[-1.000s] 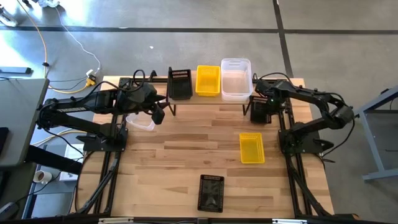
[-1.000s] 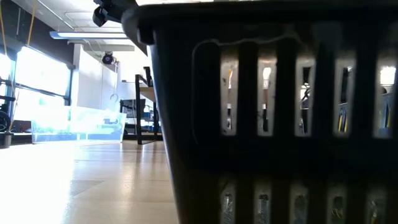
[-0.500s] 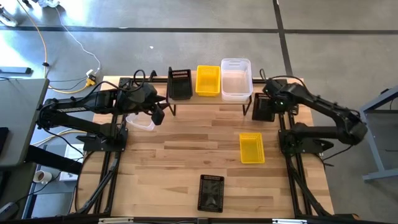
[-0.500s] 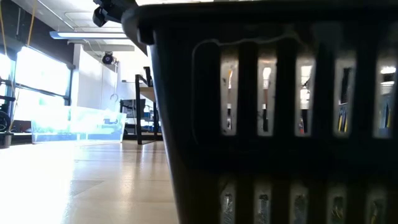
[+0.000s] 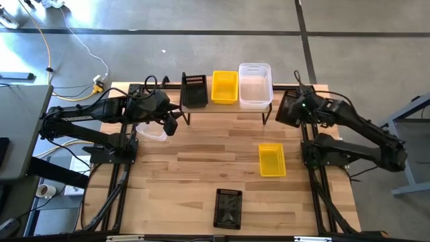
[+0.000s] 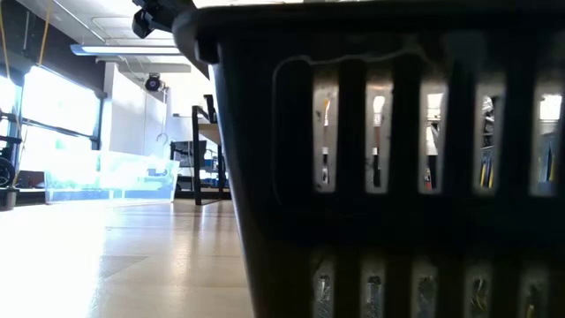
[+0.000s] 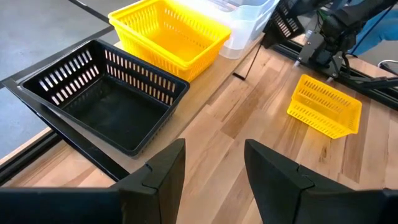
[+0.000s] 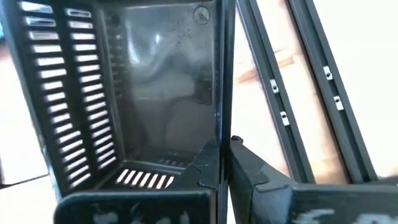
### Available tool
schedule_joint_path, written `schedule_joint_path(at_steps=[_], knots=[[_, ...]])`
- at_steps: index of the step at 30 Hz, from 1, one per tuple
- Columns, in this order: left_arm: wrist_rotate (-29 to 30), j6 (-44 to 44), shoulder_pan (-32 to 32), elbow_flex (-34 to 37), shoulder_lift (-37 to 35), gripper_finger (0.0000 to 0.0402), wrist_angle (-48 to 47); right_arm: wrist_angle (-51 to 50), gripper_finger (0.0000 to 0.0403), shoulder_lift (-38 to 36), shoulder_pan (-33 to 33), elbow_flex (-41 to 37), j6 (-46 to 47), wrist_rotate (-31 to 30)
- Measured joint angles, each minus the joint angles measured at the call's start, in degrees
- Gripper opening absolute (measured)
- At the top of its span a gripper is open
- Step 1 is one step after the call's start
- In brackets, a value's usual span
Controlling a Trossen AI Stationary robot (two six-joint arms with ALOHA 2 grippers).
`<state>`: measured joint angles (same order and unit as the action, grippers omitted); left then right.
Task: Stack baskets on shelf by color
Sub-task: Stack the top black basket on top of the black basket on the shelf
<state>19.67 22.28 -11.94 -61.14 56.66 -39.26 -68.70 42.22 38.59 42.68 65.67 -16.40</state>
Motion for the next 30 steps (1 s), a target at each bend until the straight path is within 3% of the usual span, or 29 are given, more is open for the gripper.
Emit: schedule_joint_path(at_steps=[11, 16, 25, 30], knots=[[-0.01, 0.00, 0.00, 0.00, 0.00, 0.0154, 0.01, 7.28, 0.0000, -8.88, -0.88, 0.00, -2.30, -2.09], [-0.01, 0.00, 0.00, 0.00, 0.01, 0.0154, 0.01, 11.31, 0.0000, -10.78, -0.88, 1.18, -4.51, -5.86], [0.01, 0.00, -0.02, 0.00, 0.00, 0.0154, 0.01, 10.44, 0.0000, -10.27, -0.88, 13.42, -11.26, -16.27], [0.06, 0.00, -0.02, 0.00, 0.00, 0.0154, 0.01, 15.13, 0.0000, -8.22, -0.88, 20.60, -18.89, -17.59]])
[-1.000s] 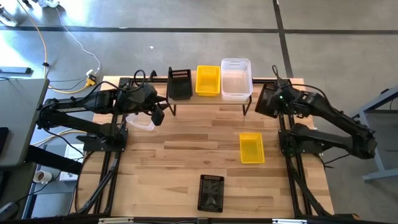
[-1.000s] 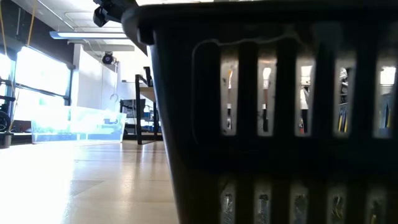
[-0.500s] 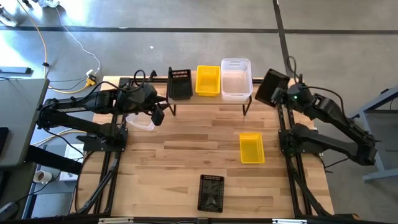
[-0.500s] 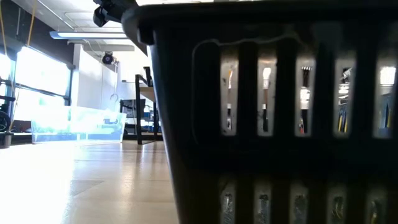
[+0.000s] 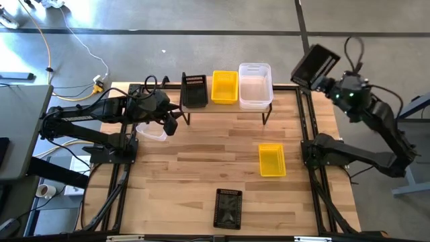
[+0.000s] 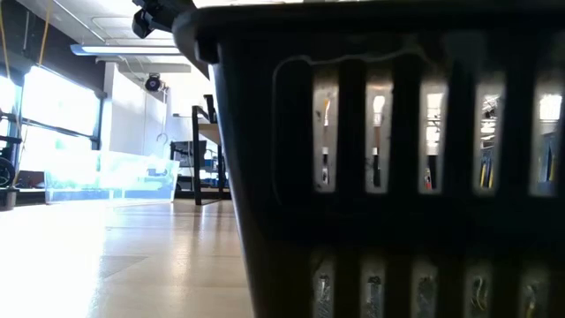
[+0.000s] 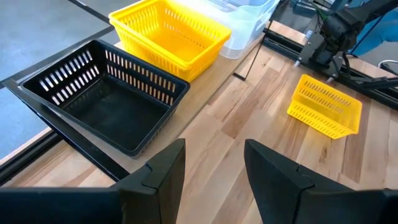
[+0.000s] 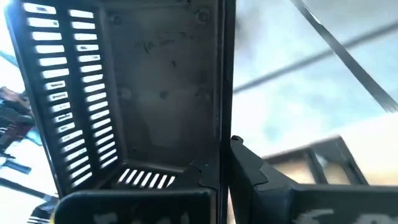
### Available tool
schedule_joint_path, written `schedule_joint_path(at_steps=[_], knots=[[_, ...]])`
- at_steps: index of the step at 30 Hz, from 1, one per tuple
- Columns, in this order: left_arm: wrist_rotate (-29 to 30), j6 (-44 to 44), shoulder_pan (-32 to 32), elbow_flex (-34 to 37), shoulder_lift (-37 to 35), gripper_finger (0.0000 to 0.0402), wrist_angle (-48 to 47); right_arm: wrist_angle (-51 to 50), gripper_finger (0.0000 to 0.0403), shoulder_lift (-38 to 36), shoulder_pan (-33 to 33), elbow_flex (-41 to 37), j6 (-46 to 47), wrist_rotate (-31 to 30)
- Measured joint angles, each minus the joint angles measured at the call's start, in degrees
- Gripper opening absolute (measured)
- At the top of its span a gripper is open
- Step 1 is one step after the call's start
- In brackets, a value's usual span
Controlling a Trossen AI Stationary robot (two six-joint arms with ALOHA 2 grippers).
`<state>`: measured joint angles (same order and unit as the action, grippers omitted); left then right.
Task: Stack baskets on shelf by color
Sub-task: Stack the top black basket on top of the black basket on the shelf
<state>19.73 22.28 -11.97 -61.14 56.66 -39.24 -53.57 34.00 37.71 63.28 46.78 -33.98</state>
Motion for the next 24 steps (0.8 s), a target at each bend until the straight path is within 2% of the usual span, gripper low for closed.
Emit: schedule_joint_path(at_steps=[2, 6, 10, 16, 24], knots=[[0.18, 0.00, 0.00, 0.00, 0.00, 0.0154, 0.00, 2.47, 0.0000, 1.41, 0.01, 2.14, -2.38, 1.09], [0.24, -1.71, 0.00, 0.00, 0.00, 0.0154, 0.00, 6.12, 0.0000, 5.16, -0.37, 4.26, -5.34, 6.92], [0.19, -2.41, 0.00, 0.00, 0.01, 0.0154, -0.16, 8.54, 0.0000, 9.33, -4.33, 4.60, -5.15, 11.39], [-1.53, -1.47, 0.76, 0.00, 0.00, 0.0154, -3.71, 9.83, 0.0000, 15.49, -15.46, 4.60, -1.73, 9.82], [-1.55, -1.29, 7.79, 0.00, 0.00, 0.0154, -6.45, 19.97, 0.0000, 22.40, -29.33, 4.60, 1.31, 6.78]])
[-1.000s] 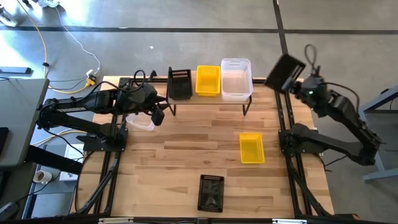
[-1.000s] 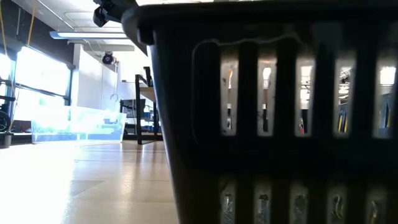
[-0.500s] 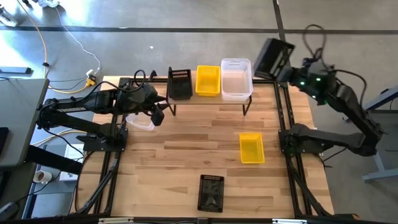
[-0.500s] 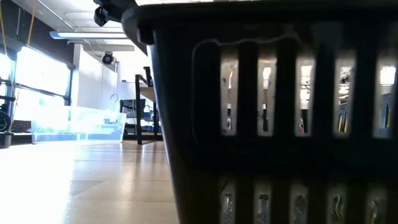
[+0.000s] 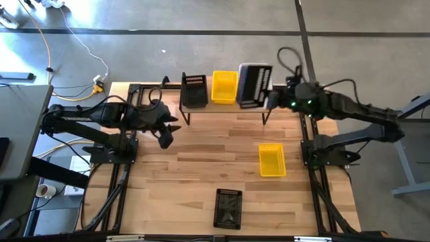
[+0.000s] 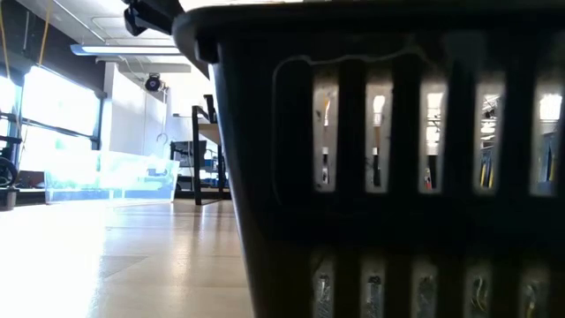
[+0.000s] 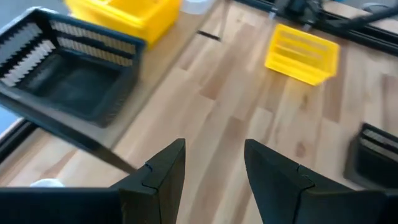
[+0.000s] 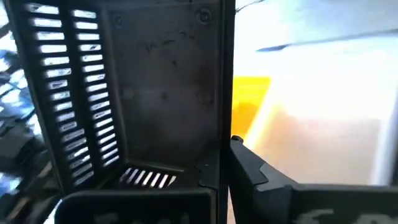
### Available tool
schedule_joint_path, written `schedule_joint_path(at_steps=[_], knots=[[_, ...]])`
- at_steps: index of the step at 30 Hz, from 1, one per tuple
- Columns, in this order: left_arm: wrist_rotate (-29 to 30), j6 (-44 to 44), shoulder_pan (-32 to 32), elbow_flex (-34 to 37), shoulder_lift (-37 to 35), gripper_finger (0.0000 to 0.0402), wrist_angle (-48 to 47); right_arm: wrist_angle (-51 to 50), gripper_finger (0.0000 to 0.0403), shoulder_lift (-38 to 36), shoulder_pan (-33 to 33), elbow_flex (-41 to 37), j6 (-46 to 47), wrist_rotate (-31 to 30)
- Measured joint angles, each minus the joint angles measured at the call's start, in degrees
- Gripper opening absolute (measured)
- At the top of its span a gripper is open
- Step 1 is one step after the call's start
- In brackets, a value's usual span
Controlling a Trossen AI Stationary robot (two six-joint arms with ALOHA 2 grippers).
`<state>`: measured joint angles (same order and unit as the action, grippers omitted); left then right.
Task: Stack baskets on shelf by color
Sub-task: Stack the top black basket on top of the black basket on the shelf
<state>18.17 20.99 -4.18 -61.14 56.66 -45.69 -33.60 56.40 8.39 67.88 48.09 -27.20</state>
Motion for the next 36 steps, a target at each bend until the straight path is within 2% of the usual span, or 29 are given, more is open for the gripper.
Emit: schedule_joint_path(at_steps=[9, 17, 25, 28, 36], knots=[[0.50, 1.33, 9.03, 0.00, 0.74, 0.0154, 0.05, 1.75, 0.0000, 9.86, -11.78, 0.00, 8.71, -1.89], [0.74, 3.04, 16.11, -0.01, 4.82, 0.0154, 0.84, 2.92, 0.0000, 16.82, -17.64, 0.00, 15.73, -2.13], [5.67, 5.40, 22.33, 0.02, 10.57, 0.0154, 3.44, 8.99, 0.0000, 24.27, -19.87, 0.00, 19.00, -1.19], [6.32, 5.40, 24.05, 0.04, 12.10, 0.0154, 4.25, 11.67, 0.0000, 27.20, -19.81, 0.00, 19.43, -1.04], [12.69, 5.28, 27.23, 0.09, 14.91, 0.0154, 9.75, 15.82, 0.0000, 33.39, -19.54, 0.00, 21.57, -0.22]])
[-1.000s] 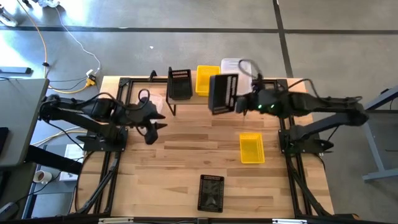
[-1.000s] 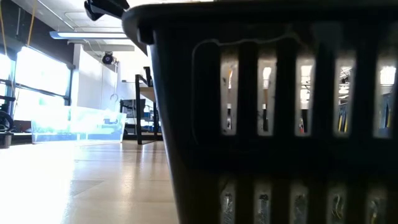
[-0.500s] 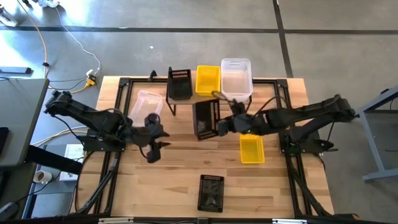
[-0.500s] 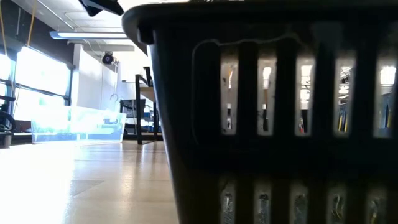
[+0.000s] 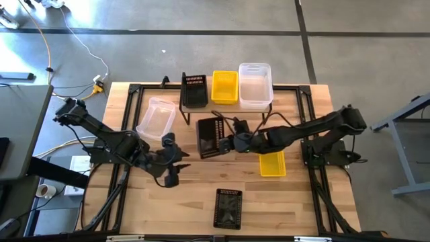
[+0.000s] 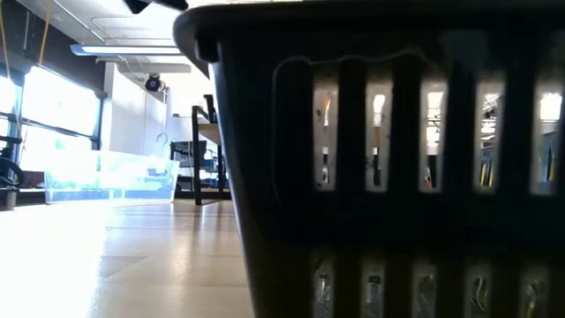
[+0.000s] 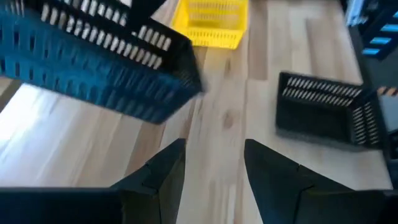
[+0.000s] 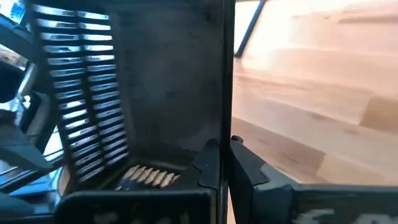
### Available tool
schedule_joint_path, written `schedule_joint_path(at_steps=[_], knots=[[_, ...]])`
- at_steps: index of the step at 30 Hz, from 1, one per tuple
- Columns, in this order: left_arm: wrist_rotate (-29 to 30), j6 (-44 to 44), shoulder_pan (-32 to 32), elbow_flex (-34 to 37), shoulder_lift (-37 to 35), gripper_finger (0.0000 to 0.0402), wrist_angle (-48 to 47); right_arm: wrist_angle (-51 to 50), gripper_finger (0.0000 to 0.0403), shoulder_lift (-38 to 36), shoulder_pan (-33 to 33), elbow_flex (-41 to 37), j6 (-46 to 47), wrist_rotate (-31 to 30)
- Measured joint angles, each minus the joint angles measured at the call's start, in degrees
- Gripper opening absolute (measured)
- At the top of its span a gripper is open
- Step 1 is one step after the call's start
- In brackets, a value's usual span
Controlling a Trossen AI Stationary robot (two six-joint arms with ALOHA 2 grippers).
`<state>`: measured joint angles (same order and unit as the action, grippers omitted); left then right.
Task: Stack baskets on shelf by color
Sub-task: Stack the top black basket on top of the black basket on the shelf
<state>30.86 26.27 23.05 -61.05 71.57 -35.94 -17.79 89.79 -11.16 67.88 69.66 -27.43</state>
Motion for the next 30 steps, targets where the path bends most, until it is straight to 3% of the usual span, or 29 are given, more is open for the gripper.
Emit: schedule_joint_path(at_steps=[7, 13, 30], knots=[[0.20, -5.81, 0.48, -0.27, 2.09, 0.0154, 7.01, 3.61, 0.0000, 4.09, 0.00, 0.00, 0.91, 1.54], [0.03, -6.61, 0.46, -0.05, 3.49, 0.0154, 7.05, 4.12, 0.0000, 4.99, 0.28, 0.00, 1.47, 1.32], [1.00, -20.17, -2.18, -0.09, 9.46, 0.0154, 12.34, 5.07, 0.0000, 5.06, 1.42, 0.00, 2.55, 2.61]])
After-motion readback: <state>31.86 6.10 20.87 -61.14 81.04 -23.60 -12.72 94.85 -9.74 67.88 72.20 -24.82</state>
